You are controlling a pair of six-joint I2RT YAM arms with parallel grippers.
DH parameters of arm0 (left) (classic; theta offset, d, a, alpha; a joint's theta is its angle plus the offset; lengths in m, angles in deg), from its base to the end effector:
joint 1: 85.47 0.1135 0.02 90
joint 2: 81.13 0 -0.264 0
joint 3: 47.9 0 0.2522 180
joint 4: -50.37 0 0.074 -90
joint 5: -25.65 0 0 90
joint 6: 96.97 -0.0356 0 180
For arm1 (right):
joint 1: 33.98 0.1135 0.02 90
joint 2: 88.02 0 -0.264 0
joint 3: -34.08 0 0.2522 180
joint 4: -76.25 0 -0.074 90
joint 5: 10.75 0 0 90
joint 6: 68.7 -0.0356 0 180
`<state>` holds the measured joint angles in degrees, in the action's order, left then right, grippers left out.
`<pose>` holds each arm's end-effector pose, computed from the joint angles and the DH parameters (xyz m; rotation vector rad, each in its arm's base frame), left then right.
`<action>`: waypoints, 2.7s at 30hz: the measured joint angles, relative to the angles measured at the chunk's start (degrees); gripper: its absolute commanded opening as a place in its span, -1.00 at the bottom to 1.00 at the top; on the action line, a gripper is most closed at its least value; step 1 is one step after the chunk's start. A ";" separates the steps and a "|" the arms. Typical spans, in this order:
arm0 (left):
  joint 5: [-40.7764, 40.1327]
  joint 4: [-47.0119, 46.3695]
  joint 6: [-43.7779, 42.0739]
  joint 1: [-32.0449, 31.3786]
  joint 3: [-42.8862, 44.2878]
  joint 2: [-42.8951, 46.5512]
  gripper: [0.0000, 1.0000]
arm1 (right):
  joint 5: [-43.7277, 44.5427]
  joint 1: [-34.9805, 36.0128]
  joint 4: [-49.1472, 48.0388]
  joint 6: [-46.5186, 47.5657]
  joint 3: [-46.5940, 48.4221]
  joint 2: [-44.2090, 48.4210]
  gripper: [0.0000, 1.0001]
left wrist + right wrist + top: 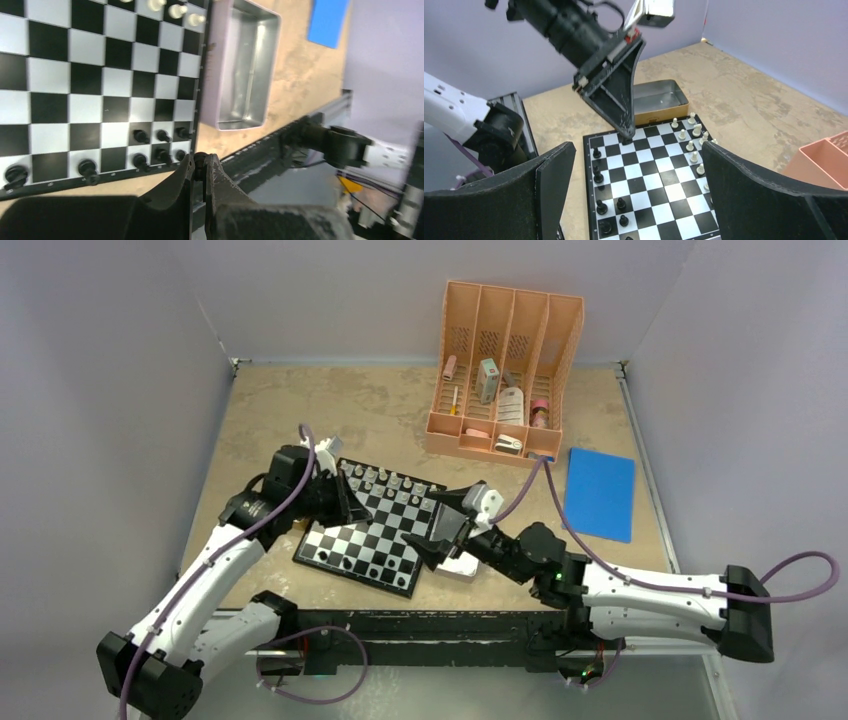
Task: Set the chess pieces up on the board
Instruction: Place the chess piece on the chessboard.
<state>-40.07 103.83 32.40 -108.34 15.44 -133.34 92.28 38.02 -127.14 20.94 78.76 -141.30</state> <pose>0.1642 -0.0851 0.2991 -0.1211 2.4570 -1.0102 0.0746 0.2035 0.3151 -0.6339 1.2236 0.9191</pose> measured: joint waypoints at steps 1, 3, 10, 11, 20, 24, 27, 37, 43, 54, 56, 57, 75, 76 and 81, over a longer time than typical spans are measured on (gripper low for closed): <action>-2.60 0.79 0.04 -0.98 0.00 -0.44 -1.00 | 0.52 0.00 0.15 -0.37 -0.24 1.25 0.98; -7.02 2.01 0.44 -3.10 0.00 -1.51 -1.00 | 1.36 0.00 0.72 -1.01 -0.66 3.39 0.98; -21.29 3.28 3.74 -11.37 -1.46 -7.78 -1.00 | 3.06 0.00 2.14 -1.77 -1.88 8.66 0.98; -22.80 3.37 4.55 -12.48 -1.81 -8.90 -1.00 | 3.10 0.00 2.45 -1.79 -1.88 9.01 0.98; -31.98 3.78 8.79 -19.17 -2.60 -17.05 -1.00 | 4.13 0.00 5.62 -1.79 -1.90 12.50 0.98; -32.92 2.86 9.64 -19.71 -3.41 -19.58 -1.00 | 4.20 0.00 5.77 -1.79 -1.90 12.92 0.98; -33.64 2.80 9.92 -20.00 -3.80 -21.16 -1.00 | 4.28 0.00 6.69 -1.79 -1.90 12.92 0.98; -35.04 0.42 10.60 -20.39 -5.05 -23.19 -0.98 | 4.52 0.00 7.32 -1.75 -1.90 12.85 0.98; -35.43 0.09 10.58 -20.39 -5.11 -25.09 -0.94 | 5.11 0.00 7.43 -1.70 -1.90 12.79 0.98; -35.85 -0.22 10.58 -20.46 -5.14 -25.49 -0.76 | 5.55 0.00 7.54 -1.57 -1.90 12.37 0.98; -35.85 -0.22 10.56 -20.46 -5.11 -25.64 -0.75 | 5.55 0.00 7.56 -1.57 -1.90 12.37 0.98; -35.87 -0.22 10.58 -20.55 -5.09 -25.70 -0.75 | 5.57 0.00 7.58 -1.57 -1.90 12.37 0.98; -37.75 2.80 10.60 -21.73 -4.24 -26.43 -0.62 | 5.75 0.00 7.72 -1.31 -1.90 11.58 0.98; -37.86 2.93 10.60 -21.77 -4.20 -26.43 -0.59 | 5.75 0.00 7.72 -1.27 -1.90 11.54 0.98; -37.99 3.26 10.58 -21.84 -4.00 -26.43 -0.46 | 5.66 0.00 7.67 -1.14 -1.90 11.15 0.98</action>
<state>-78.06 107.09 42.98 -130.18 11.44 -159.76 97.94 38.02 -119.47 19.80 76.86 -130.15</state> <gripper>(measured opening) 0.250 0.987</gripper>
